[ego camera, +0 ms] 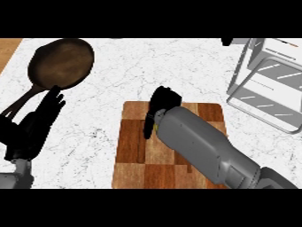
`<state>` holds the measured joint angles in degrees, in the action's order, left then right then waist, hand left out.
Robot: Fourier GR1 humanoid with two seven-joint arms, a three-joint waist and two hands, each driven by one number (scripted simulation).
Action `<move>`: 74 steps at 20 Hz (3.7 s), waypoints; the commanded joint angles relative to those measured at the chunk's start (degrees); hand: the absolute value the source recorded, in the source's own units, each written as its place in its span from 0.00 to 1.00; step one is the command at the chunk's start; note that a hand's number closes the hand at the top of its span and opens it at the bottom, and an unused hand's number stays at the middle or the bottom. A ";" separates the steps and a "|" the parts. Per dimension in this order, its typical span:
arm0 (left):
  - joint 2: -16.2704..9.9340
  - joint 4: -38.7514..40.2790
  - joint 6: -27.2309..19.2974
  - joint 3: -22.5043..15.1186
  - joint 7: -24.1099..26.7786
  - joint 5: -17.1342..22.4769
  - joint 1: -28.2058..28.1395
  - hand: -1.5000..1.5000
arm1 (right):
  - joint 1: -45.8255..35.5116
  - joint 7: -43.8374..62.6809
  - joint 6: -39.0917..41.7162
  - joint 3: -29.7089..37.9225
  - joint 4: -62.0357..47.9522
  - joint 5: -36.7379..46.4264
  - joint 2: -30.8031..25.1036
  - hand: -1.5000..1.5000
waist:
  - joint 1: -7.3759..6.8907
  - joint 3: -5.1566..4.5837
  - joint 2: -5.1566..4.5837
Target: Pick the pear from the cutting board and place it in the tiered basket
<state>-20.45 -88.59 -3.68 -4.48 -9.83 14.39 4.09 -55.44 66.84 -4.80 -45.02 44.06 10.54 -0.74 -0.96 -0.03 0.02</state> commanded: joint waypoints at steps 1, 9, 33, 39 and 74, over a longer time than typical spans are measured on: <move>-0.21 0.02 1.00 0.86 -0.69 0.46 0.31 0.50 | 1.26 9.80 -4.43 -3.91 -0.28 1.64 0.71 0.00 | -0.34 0.00 -0.07; 0.18 -5.06 0.60 1.20 -3.62 0.01 -1.65 0.50 | 1.58 8.29 -0.22 -0.55 -0.56 5.67 -0.45 0.00 | 0.82 0.04 0.29; 1.77 0.34 -0.52 5.76 -0.50 -1.62 -4.05 0.50 | 16.75 -31.08 -1.89 -5.78 2.03 8.39 -37.53 1.00 | 9.43 0.43 1.75; 1.59 0.06 -1.24 7.23 -0.32 -1.20 -5.02 0.50 | 18.58 -52.12 -16.62 3.66 7.12 6.00 -52.79 1.00 | 10.61 0.70 1.86; 4.13 -1.49 5.13 4.73 -0.38 -4.49 -2.46 0.50 | 24.36 -68.96 0.48 35.30 22.41 -16.21 -59.96 1.00 | -0.07 -0.01 -0.11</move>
<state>-16.75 -89.65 0.83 0.33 -11.45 10.62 3.46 -27.26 -7.85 -4.12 -7.58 65.23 -9.59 -64.17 -0.40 -0.04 0.01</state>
